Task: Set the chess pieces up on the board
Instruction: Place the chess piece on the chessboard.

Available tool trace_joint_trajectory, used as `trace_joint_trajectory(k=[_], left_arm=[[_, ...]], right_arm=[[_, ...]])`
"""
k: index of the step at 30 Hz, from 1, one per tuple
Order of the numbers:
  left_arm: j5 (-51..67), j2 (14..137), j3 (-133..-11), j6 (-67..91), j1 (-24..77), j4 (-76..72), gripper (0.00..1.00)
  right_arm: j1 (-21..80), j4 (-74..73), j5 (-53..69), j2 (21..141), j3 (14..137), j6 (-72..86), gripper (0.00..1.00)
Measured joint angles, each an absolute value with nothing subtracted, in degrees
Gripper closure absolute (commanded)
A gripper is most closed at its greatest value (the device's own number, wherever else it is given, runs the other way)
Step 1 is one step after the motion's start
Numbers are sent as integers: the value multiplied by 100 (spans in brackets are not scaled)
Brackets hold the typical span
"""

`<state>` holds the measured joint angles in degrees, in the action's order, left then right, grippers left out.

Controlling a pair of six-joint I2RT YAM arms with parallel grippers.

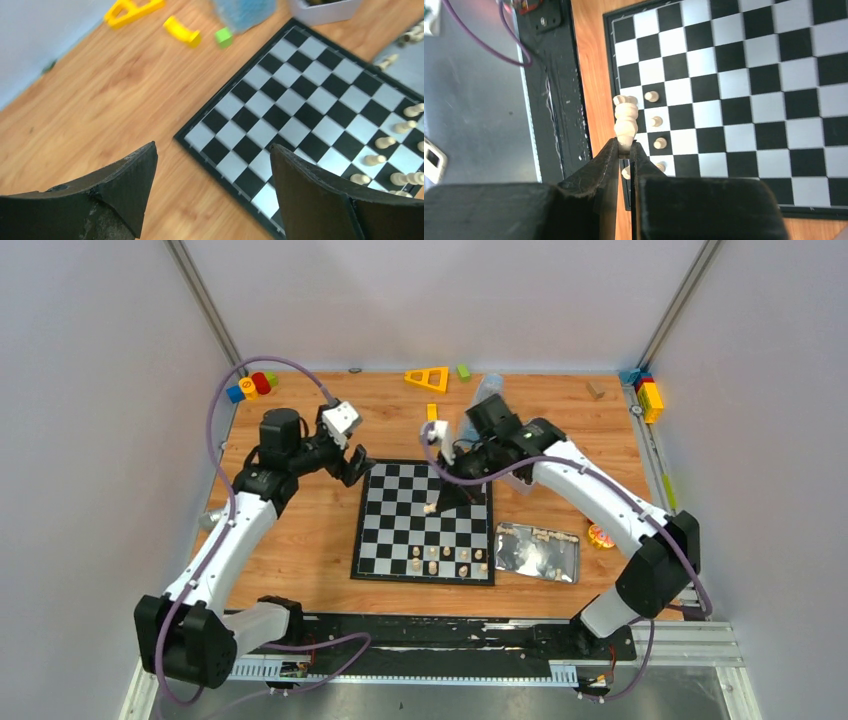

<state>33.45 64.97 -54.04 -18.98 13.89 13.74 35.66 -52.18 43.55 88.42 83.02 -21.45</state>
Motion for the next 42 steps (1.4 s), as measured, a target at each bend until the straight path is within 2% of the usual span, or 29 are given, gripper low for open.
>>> trace_joint_trajectory(k=[6,14,23,29,34,42], left_arm=[[3138,6431,-5616,-1745,320,2222,10],[3138,6420,-5706,-1605,-482,2650,9],[3131,6342,-5706,-1553,-508,2781,9],[2967,6423,-5706,-1481,-545,2827,7],[2768,6484,-5706,-1404,-661,2877,1],[2596,6479,-5706,-1315,-967,2895,0]], right_arm=[[4788,-6049,2928,9555,8840,-2622,100],[5616,-6969,1544,10042,8871,-2930,100],[6025,-7378,1125,10230,9170,-3028,100],[6416,-7642,869,10820,10243,-3188,100],[6740,-7802,672,11483,11150,-3402,100],[7000,-7931,316,12602,12068,-3771,100]])
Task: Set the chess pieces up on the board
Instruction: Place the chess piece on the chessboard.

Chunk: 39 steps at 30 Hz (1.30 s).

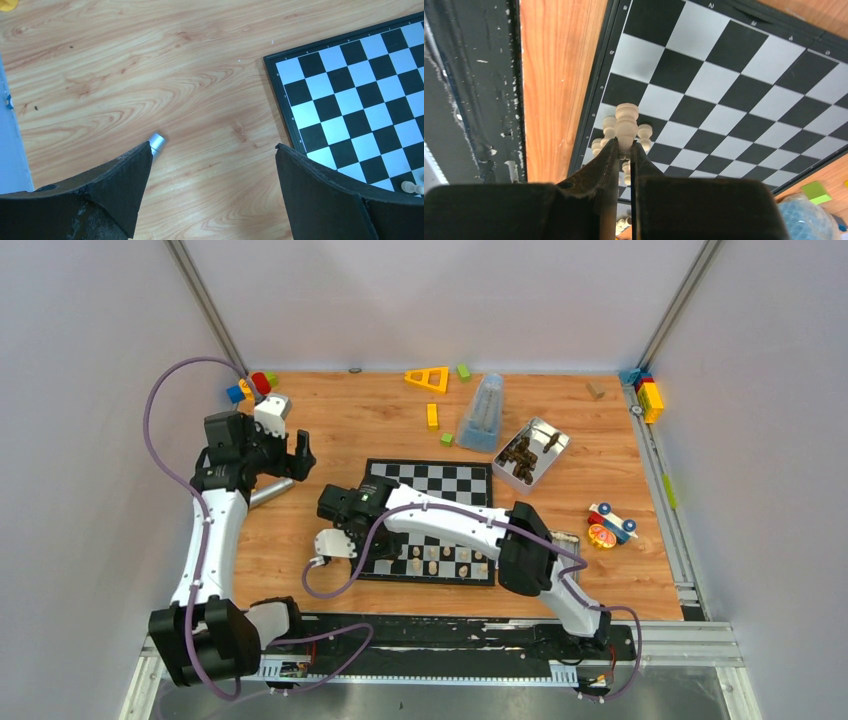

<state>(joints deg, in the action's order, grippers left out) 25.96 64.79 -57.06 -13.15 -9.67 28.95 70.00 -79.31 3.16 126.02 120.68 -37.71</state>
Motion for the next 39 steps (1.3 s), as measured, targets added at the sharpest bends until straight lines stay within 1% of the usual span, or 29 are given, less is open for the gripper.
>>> trace_joint_trajectory(k=[6,15,31,33,35,37,39], left_arm=[[2604,6414,-5706,-1315,-1100,2893,0],[2620,6340,-5706,-1315,-1116,2845,0],[2622,6309,-5706,-1315,-1140,2808,0],[2622,6309,-5706,-1315,-1142,2808,0],[2624,6309,-5706,-1315,-1146,2805,0],[2626,6309,-5706,-1315,-1155,2805,0],[2628,6309,-5706,-1315,-1164,2805,0]], right_arm=[[7050,-7979,158,13067,12390,-3957,100],[7172,-8027,-25,13430,12599,-4086,100],[7389,-8027,-285,13649,12739,-4215,97],[7411,-8031,-309,13659,12766,-4215,95],[7415,-8031,-329,13664,12770,-4215,91],[7422,-8029,-342,13668,12779,-4215,86],[7424,-8020,-353,13668,12783,-4219,77]])
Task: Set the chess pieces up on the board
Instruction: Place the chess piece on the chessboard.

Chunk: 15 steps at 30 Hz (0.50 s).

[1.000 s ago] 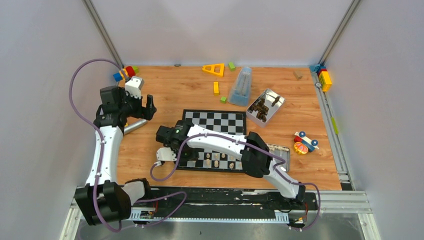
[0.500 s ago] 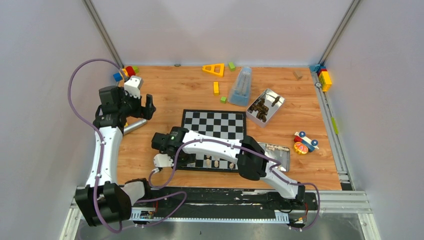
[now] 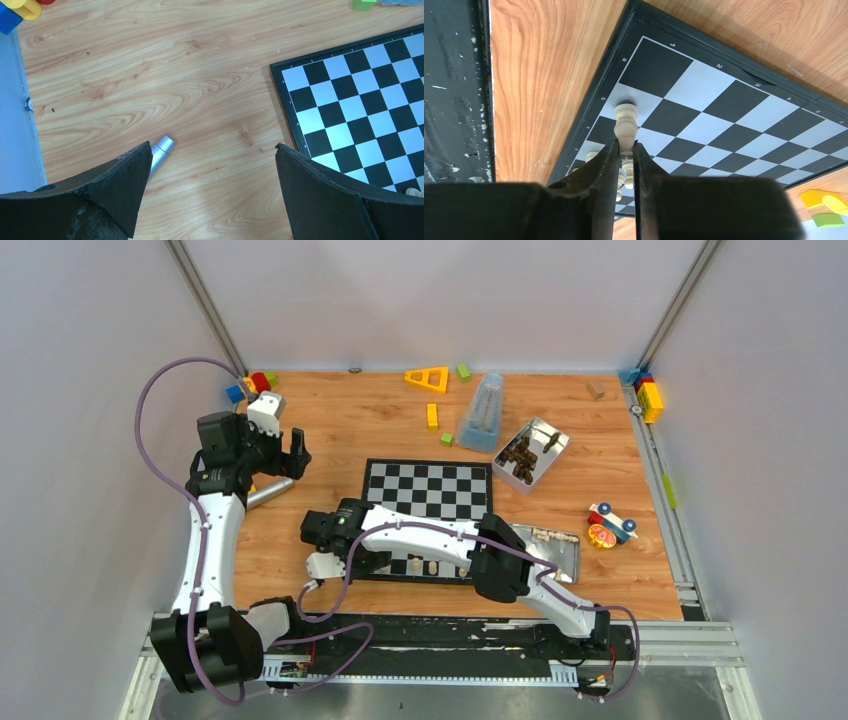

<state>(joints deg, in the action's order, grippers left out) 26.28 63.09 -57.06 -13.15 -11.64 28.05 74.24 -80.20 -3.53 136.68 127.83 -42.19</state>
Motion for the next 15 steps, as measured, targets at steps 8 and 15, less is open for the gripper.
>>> trace_joint_trajectory(k=[8,15], left_arm=[[2648,6309,-5706,-1317,-1168,2805,0],[2790,6309,-5706,-1332,-1173,2808,0]], right_arm=[[7424,-7950,-364,13670,12794,-4206,55],[7328,-7841,-261,13520,12757,-3979,50]])
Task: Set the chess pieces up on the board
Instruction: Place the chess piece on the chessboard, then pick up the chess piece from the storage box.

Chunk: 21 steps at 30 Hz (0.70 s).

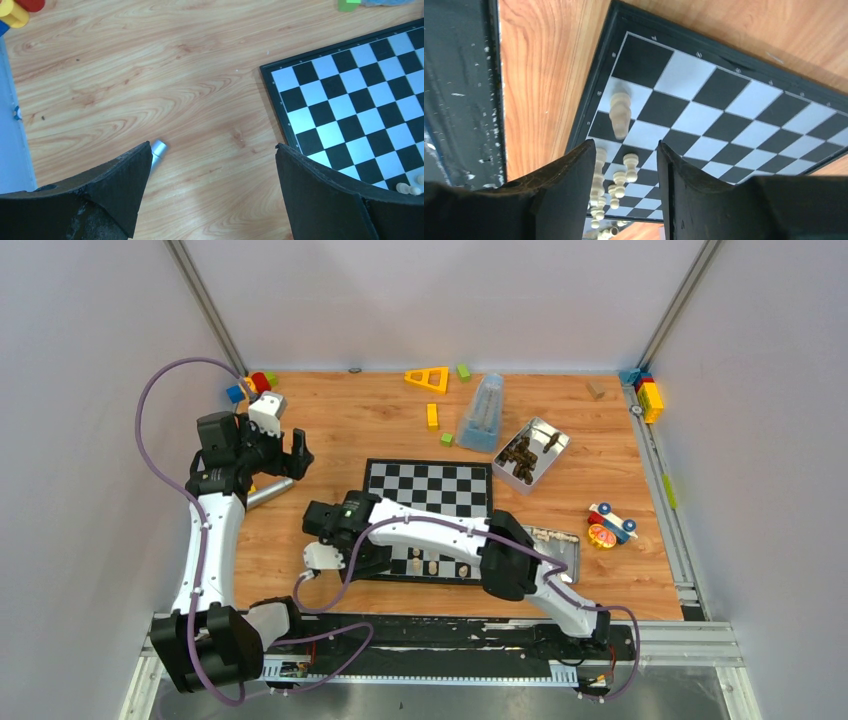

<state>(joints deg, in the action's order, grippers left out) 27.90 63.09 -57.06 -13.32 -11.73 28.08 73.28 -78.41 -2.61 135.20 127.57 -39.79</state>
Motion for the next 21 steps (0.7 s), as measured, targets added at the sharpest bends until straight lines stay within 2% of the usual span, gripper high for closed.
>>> trace_joint_trajectory(k=[7,15,21], left_arm=[[3433,6322,-5706,-1363,-1175,2753,0],[4427,6431,-5706,-1463,-1175,2810,0],[4960,6429,-5706,-1605,-1175,2891,0]], right_arm=[[6541,-7467,497,11896,11749,-3489,50],[4088,-6834,1621,9124,9666,-3044,50],[2381,-6427,2016,8009,7336,-3024,54]])
